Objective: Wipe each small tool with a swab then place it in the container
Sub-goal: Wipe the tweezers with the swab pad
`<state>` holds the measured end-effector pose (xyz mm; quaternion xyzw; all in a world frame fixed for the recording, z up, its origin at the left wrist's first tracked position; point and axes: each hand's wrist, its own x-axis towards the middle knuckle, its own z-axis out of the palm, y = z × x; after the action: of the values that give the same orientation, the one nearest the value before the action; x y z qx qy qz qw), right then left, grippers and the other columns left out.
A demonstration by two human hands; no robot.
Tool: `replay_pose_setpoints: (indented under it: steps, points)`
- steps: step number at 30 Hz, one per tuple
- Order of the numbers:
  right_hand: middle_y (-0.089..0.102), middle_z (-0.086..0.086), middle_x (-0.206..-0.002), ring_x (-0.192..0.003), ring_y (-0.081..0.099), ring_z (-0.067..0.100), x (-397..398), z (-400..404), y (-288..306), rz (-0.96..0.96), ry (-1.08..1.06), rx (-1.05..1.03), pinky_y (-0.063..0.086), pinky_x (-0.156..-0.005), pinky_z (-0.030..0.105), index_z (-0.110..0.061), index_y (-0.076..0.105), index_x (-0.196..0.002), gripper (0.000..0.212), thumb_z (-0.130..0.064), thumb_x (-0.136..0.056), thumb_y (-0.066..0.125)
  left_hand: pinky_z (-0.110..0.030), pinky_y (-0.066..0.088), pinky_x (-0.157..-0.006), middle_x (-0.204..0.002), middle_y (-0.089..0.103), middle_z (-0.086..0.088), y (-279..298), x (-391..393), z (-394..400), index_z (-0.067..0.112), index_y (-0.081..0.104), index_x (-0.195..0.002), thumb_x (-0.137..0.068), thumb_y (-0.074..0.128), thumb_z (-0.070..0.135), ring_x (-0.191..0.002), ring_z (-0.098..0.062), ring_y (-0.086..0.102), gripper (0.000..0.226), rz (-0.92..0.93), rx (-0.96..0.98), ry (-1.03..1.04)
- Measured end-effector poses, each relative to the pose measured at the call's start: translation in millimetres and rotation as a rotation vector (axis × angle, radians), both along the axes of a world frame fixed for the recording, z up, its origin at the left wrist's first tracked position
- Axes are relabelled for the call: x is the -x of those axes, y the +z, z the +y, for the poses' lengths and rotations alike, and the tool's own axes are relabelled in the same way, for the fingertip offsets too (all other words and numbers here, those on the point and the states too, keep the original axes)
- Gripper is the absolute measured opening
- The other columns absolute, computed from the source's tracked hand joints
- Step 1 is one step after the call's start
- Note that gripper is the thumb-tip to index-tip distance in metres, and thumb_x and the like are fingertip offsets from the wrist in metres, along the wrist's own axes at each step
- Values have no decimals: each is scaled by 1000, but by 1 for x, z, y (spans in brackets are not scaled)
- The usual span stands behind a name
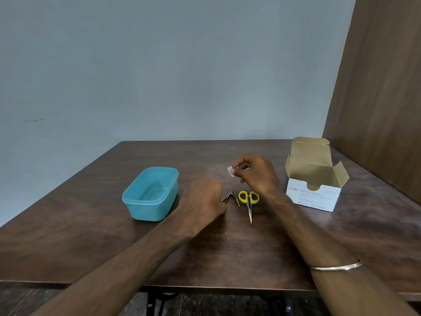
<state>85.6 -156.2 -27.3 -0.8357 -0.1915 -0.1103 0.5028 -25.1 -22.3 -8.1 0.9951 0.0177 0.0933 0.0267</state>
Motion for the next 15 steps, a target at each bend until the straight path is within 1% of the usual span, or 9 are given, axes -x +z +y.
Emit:
replay_pose_setpoints:
  steps: [2, 3, 5, 7, 9, 11, 12, 14, 15]
  points:
    - [74, -3, -81, -71, 71, 13, 3, 3, 2, 35, 95, -86, 57, -71, 33, -30, 73, -79, 20, -13, -76, 83, -33, 52, -77, -89, 68, -8, -1, 2, 1, 10, 71, -92, -86, 64, 37, -88, -25, 63, 29, -44, -6, 27]
    - [75, 1, -86, -75, 69, 11, 7, 5, 3, 59, 159, -127, 55, -70, 27, -30, 74, -83, 27, -5, -76, 81, -33, 53, -76, -86, 67, -8, -2, 2, 2, 8, 70, -91, -86, 63, 38, -85, -25, 64, 31, -68, -2, 40]
    - [75, 11, -94, -80, 69, 12, 13, 9, 6, 101, 281, -180, 51, -67, 18, -20, 75, -91, 35, 12, -77, 71, -33, 53, -71, -79, 65, -7, -1, 3, 5, 8, 69, -87, -87, 60, 41, -79, -24, 64, 34, -129, 12, 68]
    - [75, 16, -95, -82, 71, 20, 16, 12, 6, 129, 363, -219, 53, -67, 19, -11, 74, -95, 38, 21, -76, 64, -29, 45, -59, -70, 61, -3, 0, 2, 11, 10, 65, -81, -87, 57, 41, -68, -20, 59, 32, -210, 56, 102]
    - [74, 16, -93, -81, 71, 22, 16, 11, 6, 138, 403, -264, 55, -69, 21, -8, 73, -96, 38, 23, -75, 64, -29, 43, -56, -68, 61, -2, 2, 0, 16, 13, 64, -78, -86, 55, 42, -63, -20, 56, 31, -293, 117, 127]
    - [74, 18, -94, -80, 69, 18, 15, 9, 7, 140, 419, -304, 54, -67, 21, -9, 74, -96, 37, 21, -74, 69, -35, 50, -61, -69, 65, -1, 4, -2, 19, 16, 70, -80, -86, 56, 47, -64, -20, 59, 34, -374, 219, 105]
    - [74, 19, -96, -80, 69, 19, 15, 9, 7, 140, 426, -317, 54, -67, 22, -10, 74, -97, 37, 19, -74, 72, -36, 51, -61, -68, 67, 0, 6, -2, 20, 18, 71, -81, -86, 57, 47, -64, -19, 60, 33, -410, 293, 86]
    - [73, 20, -102, -80, 69, 24, 14, 8, 7, 138, 431, -327, 56, -69, 30, -12, 75, -100, 36, 13, -74, 77, -34, 46, -61, -70, 70, 1, 7, -7, 21, 20, 73, -82, -85, 61, 44, -66, -19, 62, 27, -465, 440, 73]
    - [73, 19, -103, -79, 70, 26, 14, 8, 7, 133, 427, -327, 56, -70, 34, -12, 74, -101, 35, 10, -74, 78, -33, 48, -63, -71, 71, 3, 7, -10, 21, 21, 73, -82, -84, 62, 42, -67, -18, 64, 24, -490, 537, 64]
